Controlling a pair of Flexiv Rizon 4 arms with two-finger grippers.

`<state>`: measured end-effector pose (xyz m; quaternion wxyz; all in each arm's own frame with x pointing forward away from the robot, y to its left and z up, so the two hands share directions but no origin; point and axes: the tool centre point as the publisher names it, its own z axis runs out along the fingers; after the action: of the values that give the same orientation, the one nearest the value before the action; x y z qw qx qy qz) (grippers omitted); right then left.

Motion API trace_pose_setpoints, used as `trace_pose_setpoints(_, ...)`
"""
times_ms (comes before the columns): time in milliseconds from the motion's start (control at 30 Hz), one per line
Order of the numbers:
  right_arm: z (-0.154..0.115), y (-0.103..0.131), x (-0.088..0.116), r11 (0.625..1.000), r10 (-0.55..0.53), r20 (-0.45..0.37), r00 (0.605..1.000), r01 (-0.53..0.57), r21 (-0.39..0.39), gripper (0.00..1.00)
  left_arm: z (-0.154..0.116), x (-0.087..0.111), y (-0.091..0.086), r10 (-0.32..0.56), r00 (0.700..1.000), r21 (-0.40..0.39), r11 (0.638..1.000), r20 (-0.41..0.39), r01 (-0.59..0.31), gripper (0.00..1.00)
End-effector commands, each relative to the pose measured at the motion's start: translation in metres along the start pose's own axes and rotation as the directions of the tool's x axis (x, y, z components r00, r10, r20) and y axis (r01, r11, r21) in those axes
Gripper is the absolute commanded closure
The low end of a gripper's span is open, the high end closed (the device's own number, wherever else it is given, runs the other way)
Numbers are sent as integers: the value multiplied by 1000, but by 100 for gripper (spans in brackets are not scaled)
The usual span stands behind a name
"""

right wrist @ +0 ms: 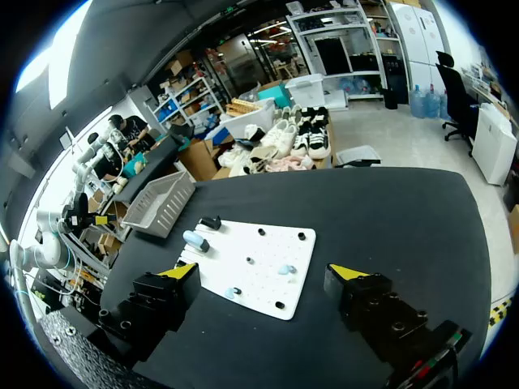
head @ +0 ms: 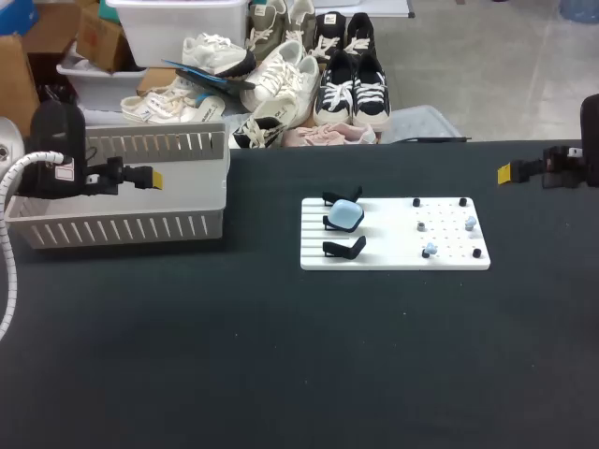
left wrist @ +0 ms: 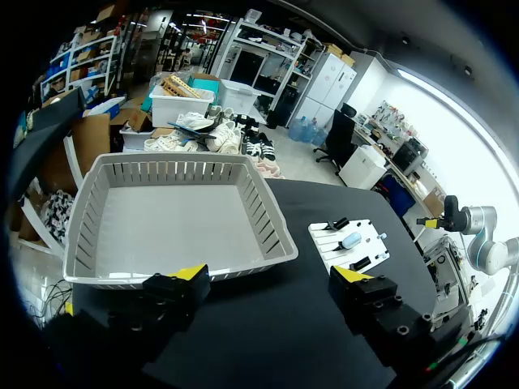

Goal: Pick up each earbud case from the left stands, insert the matching earbuds, close the lid, and place the case in the box.

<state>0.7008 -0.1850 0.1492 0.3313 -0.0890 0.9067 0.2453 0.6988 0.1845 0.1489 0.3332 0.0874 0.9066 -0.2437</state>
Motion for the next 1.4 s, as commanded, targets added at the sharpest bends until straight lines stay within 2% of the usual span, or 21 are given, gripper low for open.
trace_pose_setpoints(33, 0, 0, 0, 1000, 0, -1, 1000, 0, 0, 0, 0, -1, 0, 0, 1000, -1, 1000, -5, 0, 0)
trace_pose_setpoints(667, 0, 0, 0, 1000, 0, -1, 1000, 0, 0, 0, 0, -1, 0, 0, 1000, -1, 1000, -5, 0, 0)
trace_pose_setpoints(867, 0, 0, 0, 1000, 0, -1, 1000, 0, 0, 0, 4, -8, -6, 185, 983, 47, 981, 19, -186, 0)
trace_pose_setpoints(933, 0, 0, 0, 1000, 0, -1, 1000, 0, 0, 0, 7, -9, -8, 249, 968, 64, 966, 21, -250, 0)
trace_pose_setpoints(1033, 0, 0, 0, 1000, 0, -1, 1000, 0, 0, 0, 10, -12, -14, 368, 929, 111, 922, 43, -370, 0)
trace_pose_setpoints(1167, 0, 0, 0, 1000, 0, -1, 1000, 0, 0, 0, 21, -14, -22, 518, 855, 152, 844, 16, -514, 0)
trace_pose_setpoints(1400, 0, 0, 0, 1000, 0, -1, 1000, 0, 0, 0, 36, -21, -40, 669, 739, 224, 710, 80, -668, 0)
